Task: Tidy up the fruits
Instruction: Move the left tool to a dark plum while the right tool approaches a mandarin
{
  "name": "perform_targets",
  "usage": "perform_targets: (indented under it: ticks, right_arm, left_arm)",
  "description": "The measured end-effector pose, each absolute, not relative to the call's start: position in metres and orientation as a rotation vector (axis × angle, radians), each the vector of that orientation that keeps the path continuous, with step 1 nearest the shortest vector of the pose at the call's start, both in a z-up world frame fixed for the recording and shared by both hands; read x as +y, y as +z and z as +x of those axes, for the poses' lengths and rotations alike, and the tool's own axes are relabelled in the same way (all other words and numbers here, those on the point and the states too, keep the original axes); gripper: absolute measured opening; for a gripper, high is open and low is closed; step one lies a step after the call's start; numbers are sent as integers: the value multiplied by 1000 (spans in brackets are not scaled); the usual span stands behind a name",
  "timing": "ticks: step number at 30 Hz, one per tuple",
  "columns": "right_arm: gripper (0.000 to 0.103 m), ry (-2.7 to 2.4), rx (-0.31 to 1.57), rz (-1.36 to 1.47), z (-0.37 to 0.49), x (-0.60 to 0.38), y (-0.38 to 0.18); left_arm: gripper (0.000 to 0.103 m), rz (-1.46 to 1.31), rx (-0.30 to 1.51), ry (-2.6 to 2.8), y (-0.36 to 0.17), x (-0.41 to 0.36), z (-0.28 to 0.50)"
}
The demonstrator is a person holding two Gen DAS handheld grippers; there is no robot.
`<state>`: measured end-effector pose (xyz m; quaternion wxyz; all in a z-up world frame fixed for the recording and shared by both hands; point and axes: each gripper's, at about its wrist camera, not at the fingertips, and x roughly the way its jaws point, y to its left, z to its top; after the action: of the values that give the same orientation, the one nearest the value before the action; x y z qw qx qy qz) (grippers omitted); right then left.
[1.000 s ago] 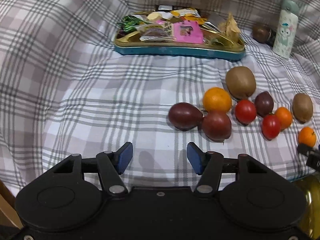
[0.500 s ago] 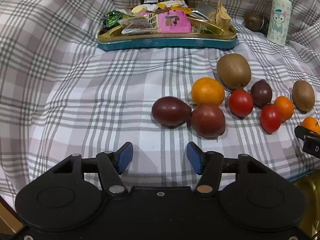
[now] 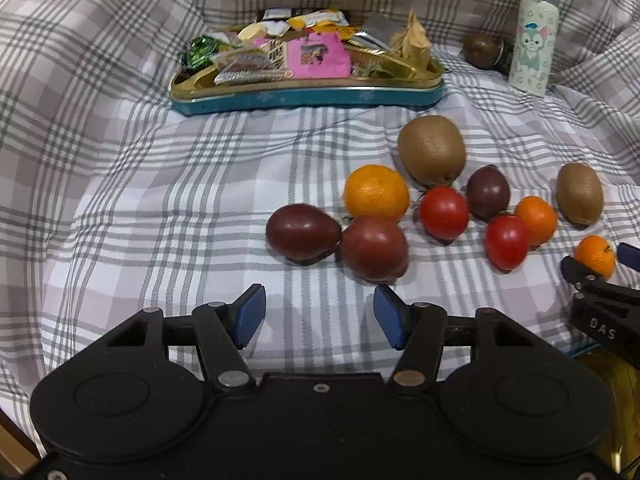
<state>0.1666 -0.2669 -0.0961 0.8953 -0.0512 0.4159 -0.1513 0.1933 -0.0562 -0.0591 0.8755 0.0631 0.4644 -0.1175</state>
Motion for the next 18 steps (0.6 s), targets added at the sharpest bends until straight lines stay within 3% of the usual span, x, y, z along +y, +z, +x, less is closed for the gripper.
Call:
perform_targets:
  ticks: [18]
  right_arm:
    - [51,-268,877,60,160,-280,-91]
  left_arm:
    - [62,106,946,-288,-54,-76,204]
